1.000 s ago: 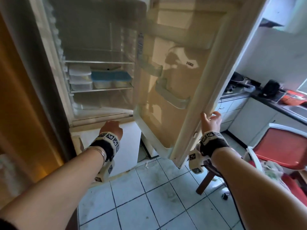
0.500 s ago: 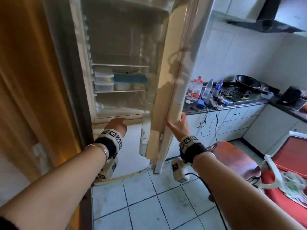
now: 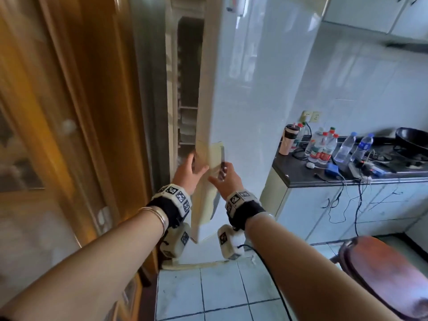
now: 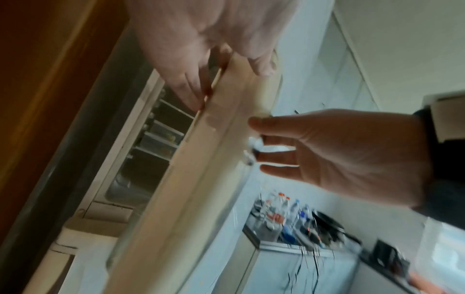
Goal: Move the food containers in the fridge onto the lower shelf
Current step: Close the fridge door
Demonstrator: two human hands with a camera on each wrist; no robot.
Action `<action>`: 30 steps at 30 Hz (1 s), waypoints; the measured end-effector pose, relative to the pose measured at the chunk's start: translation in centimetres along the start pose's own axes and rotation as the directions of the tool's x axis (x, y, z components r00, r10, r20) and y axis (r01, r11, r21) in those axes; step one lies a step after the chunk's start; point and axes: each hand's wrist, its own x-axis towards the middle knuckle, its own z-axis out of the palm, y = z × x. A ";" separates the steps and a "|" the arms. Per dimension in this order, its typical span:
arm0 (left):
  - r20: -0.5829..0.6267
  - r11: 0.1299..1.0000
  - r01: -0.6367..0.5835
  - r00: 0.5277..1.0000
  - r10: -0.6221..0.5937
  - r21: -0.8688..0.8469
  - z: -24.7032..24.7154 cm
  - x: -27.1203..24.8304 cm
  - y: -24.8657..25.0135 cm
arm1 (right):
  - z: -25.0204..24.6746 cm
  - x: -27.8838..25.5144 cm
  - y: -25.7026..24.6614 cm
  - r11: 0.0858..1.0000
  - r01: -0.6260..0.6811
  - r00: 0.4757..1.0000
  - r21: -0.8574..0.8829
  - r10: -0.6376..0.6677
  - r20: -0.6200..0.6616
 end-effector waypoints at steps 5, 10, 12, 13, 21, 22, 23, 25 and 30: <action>-0.172 1.000 0.017 0.985 -0.019 -0.011 -1.9 5.1 0.2 | 2.4 4.5 -1.7 0.964 0.165 0.985 -0.208 -0.150 0.085; -0.275 0.999 0.050 0.960 -0.052 -0.016 -3.4 10.7 1.4 | 1.8 9.5 -3.3 0.893 0.370 0.929 -0.258 -0.353 0.109; -0.312 0.998 0.063 0.948 -0.064 -0.012 -3.7 13.0 1.3 | 1.6 11.5 -4.0 0.863 0.432 0.901 -0.262 -0.424 0.089; -0.328 0.997 0.072 0.942 -0.075 -0.022 -3.8 14.1 1.2 | 1.5 12.4 -4.4 0.845 0.460 0.886 -0.272 -0.457 0.079; -0.382 0.992 0.113 0.921 -0.081 0.061 -3.8 20.4 1.0 | 0.5 18.7 -7.6 0.678 0.556 0.816 -0.481 -0.555 0.159; -0.387 0.990 0.123 0.918 -0.086 0.073 -3.7 20.9 1.2 | 0.6 19.3 -7.8 0.680 0.549 0.822 -0.485 -0.545 0.167; -0.389 0.988 0.124 0.918 -0.078 0.093 -3.6 21.5 1.2 | 0.7 19.8 -8.0 0.685 0.543 0.827 -0.485 -0.535 0.171; -0.374 0.980 0.104 0.927 -0.033 0.172 -3.3 22.7 1.3 | 1.0 20.9 -8.4 0.696 0.536 0.833 -0.477 -0.529 0.164; -0.313 0.964 0.059 0.950 0.025 0.258 -3.2 25.5 0.9 | 2.0 22.6 -8.8 0.730 0.520 0.845 -0.444 -0.515 0.144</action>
